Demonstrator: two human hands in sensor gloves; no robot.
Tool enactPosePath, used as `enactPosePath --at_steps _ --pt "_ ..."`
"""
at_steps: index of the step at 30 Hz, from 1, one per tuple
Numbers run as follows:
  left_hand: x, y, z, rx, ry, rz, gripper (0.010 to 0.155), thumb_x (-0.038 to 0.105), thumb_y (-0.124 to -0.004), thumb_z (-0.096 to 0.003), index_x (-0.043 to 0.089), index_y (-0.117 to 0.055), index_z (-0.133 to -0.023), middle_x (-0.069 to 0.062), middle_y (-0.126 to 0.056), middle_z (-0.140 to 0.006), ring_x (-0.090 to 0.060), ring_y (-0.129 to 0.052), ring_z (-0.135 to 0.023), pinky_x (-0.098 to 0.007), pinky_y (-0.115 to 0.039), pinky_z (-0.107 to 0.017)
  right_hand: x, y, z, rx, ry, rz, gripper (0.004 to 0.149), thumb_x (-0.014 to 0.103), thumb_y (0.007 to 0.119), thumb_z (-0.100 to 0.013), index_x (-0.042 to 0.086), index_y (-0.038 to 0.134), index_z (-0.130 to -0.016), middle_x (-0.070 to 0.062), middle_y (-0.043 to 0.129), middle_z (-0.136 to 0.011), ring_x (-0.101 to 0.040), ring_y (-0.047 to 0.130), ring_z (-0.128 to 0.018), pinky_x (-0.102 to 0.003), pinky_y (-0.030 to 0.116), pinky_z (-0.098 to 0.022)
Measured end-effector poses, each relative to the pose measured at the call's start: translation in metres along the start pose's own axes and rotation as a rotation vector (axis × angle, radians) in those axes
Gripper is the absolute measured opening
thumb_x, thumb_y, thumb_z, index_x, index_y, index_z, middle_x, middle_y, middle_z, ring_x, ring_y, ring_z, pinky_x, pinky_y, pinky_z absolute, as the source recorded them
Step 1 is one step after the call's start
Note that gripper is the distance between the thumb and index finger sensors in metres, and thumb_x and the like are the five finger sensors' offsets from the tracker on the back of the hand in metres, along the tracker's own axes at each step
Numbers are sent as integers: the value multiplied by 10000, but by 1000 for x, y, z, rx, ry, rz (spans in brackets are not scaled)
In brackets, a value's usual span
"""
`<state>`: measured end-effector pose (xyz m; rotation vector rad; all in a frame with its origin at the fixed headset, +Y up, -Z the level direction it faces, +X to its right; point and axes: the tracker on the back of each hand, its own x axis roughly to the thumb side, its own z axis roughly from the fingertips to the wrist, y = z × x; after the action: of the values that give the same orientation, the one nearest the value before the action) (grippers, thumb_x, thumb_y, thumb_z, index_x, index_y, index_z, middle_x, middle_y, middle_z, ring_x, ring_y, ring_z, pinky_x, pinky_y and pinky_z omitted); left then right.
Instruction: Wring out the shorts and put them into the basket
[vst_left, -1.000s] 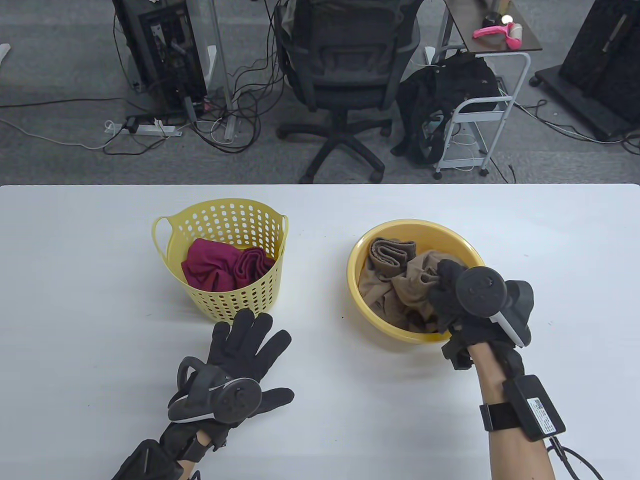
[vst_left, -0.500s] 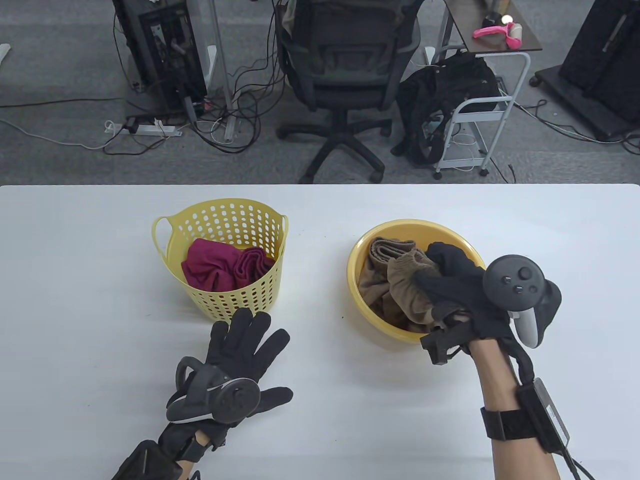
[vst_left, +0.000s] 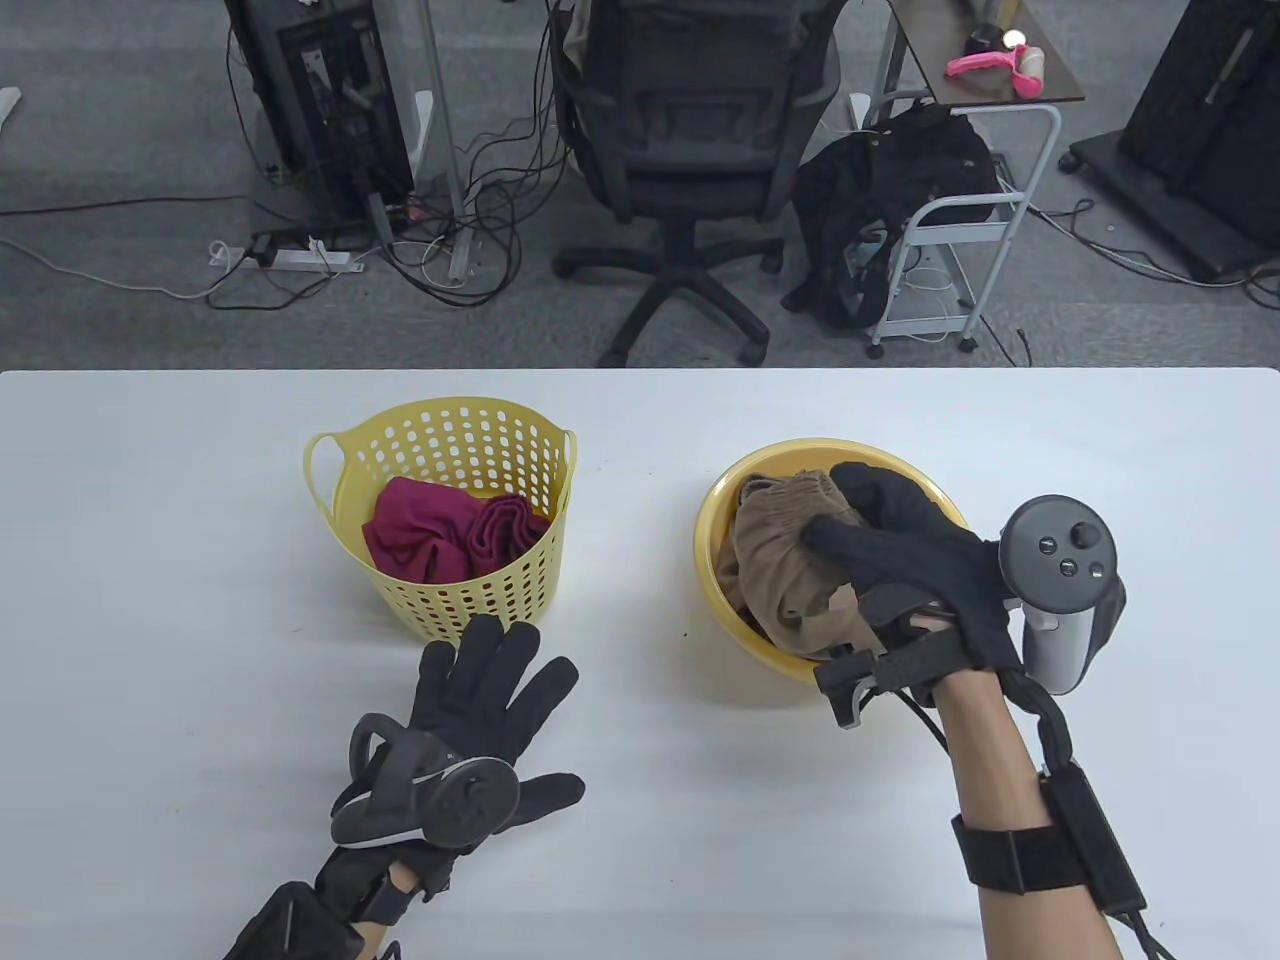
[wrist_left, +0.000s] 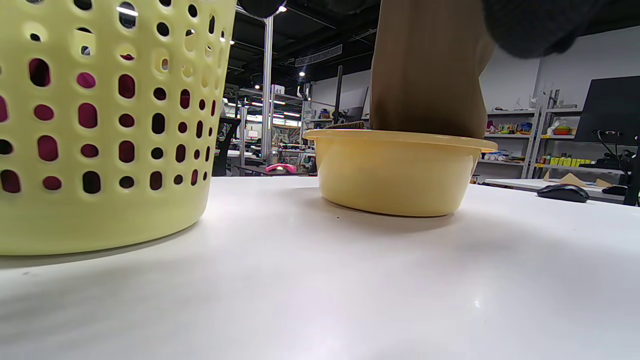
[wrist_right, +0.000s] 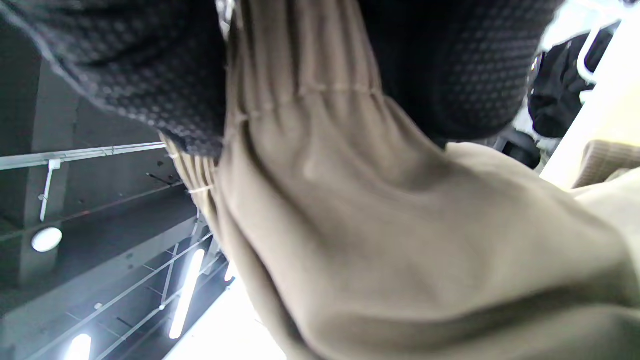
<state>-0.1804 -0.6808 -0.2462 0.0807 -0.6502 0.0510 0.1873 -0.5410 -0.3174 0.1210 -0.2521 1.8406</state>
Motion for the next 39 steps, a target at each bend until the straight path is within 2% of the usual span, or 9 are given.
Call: enactPosePath --at_steps 12,18,39 --pt "0 1 1 2 4 0 944 724 -687 -489 226 -290 -1187 -307 -260 -1258 -655 -289 -1116 -820 -316 -662 27 28 2 84 12 -233 639 417 944 -462 16 718 -906 -189 890 -771 -327 1035 -569 -406 933 -446" --pt "0 1 1 6 3 -2 941 724 -686 -489 231 -290 -1185 -306 -261 -1258 -656 -289 -1115 -820 -316 -662 39 38 1 104 13 -294 639 419 943 -466 16 717 -907 -187 888 -773 -326 1034 -570 -403 933 -447" --pt "0 2 1 9 15 -10 947 707 -698 -493 181 -318 -1183 -329 -287 -1246 -658 -313 -1108 -818 -339 -659 91 48 7 156 -18 -446 647 435 955 -462 22 723 -902 -177 894 -768 -312 1041 -567 -390 942 -447"
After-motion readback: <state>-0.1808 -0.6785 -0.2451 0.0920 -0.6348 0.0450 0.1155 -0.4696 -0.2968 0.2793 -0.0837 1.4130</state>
